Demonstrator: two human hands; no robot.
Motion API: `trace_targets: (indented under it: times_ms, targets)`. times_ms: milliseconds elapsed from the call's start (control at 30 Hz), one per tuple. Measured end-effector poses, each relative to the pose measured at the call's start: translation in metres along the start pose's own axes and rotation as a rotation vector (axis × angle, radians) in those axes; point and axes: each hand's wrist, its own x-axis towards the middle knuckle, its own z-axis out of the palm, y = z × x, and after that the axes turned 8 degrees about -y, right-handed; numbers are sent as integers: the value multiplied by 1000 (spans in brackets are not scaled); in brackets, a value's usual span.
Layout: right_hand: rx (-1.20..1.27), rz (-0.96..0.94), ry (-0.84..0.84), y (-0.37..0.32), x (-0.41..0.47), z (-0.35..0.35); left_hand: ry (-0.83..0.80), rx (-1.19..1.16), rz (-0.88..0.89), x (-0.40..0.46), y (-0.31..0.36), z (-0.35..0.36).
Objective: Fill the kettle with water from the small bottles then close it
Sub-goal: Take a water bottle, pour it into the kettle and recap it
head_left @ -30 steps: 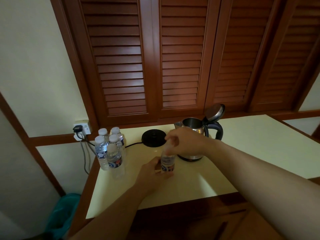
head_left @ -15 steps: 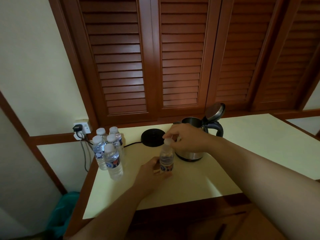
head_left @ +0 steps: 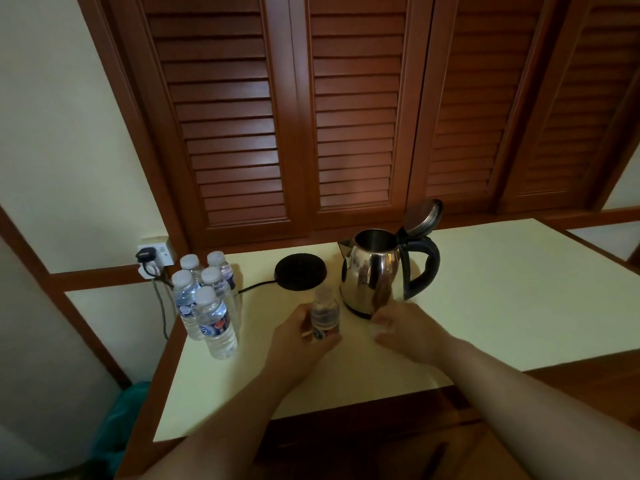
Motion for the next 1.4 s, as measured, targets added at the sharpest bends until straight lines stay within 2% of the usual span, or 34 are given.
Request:
trace_targets:
  times_ms: [167, 367, 433, 467, 567, 700, 833, 1000, 1133, 1400]
  targets:
    - [-92, 105, -40, 8, -2, 11, 34, 16, 23, 5, 0, 2]
    - [-21, 314, 80, 33, -9, 8, 73, 50, 35, 21, 10, -3]
    - [-117, 356, 60, 43, -11, 9, 80, 57, 45, 29, 18, -7]
    - [-154, 365, 55, 48, -12, 10, 85, 60, 55, 34, 24, -10]
    - [-65, 370, 80, 59, -19, 13, 106, 83, 70, 47, 44, -19]
    - [-136, 350, -22, 63, -19, 20, 125, 121, 86, 70, 65, -33]
    - [-162, 336, -36, 63, -21, 19, 138, 183, 168, 90, 80, -45]
    - [-179, 320, -43, 67, -19, 20, 78, 133, 120, 111, 102, -54]
    - [-186, 315, -37, 70, -18, 21, -1, 183, 127, 124, 119, -60]
    - [-158, 304, -26, 74, -18, 23, -159, 821, 281, 154, 131, -75]
